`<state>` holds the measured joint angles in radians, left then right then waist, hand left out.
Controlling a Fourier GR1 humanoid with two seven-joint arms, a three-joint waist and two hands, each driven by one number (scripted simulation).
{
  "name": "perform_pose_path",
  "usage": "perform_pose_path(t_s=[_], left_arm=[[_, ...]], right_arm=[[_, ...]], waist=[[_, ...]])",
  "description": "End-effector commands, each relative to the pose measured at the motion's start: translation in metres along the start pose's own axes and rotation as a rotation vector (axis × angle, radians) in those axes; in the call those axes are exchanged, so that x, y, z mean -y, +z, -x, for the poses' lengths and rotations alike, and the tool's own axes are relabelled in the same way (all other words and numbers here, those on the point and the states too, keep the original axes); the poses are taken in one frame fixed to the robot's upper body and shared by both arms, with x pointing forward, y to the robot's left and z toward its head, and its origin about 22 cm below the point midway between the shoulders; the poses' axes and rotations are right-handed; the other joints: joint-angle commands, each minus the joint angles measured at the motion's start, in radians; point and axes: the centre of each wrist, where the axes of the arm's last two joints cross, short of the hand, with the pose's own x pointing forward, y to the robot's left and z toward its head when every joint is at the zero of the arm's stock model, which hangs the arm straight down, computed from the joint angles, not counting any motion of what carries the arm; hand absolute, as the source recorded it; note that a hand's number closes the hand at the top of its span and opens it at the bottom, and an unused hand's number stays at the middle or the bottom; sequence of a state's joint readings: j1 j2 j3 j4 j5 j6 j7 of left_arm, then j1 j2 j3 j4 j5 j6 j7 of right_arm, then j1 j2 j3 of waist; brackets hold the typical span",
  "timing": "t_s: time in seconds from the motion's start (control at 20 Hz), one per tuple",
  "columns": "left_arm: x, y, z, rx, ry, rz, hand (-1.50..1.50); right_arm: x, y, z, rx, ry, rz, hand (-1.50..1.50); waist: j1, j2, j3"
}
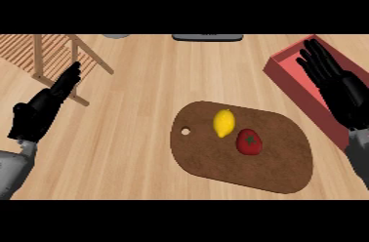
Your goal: Pick the tomato from the cutting board and place it in the cardboard box
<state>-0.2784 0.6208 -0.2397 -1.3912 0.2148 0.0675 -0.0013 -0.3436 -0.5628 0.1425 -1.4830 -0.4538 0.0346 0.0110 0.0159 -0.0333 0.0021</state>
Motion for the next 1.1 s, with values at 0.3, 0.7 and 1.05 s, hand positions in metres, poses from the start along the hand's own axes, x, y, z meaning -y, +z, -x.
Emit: perform_pose_path(t_s=[0.3, 0.7, 1.05], left_arm=[[0.015, 0.012, 0.012, -0.063, 0.344, -0.247, 0.00], [0.049, 0.027, -0.001, -0.092, 0.483, -0.286, 0.00], [0.050, 0.027, -0.005, -0.069, 0.465, -0.261, 0.00]], right_arm=[[0.095, 0.108, 0.051, -0.370, 0.512, 0.507, 1.50], [0.012, 0.175, 0.076, -0.165, 0.458, 0.799, -1.50], [0.026, 0.172, 0.014, -0.472, 0.625, 0.396, -1.50]], waist=[[-0.078, 0.045, -0.029], [-0.043, 0.025, -0.004], [-0.027, 0.032, -0.008]])
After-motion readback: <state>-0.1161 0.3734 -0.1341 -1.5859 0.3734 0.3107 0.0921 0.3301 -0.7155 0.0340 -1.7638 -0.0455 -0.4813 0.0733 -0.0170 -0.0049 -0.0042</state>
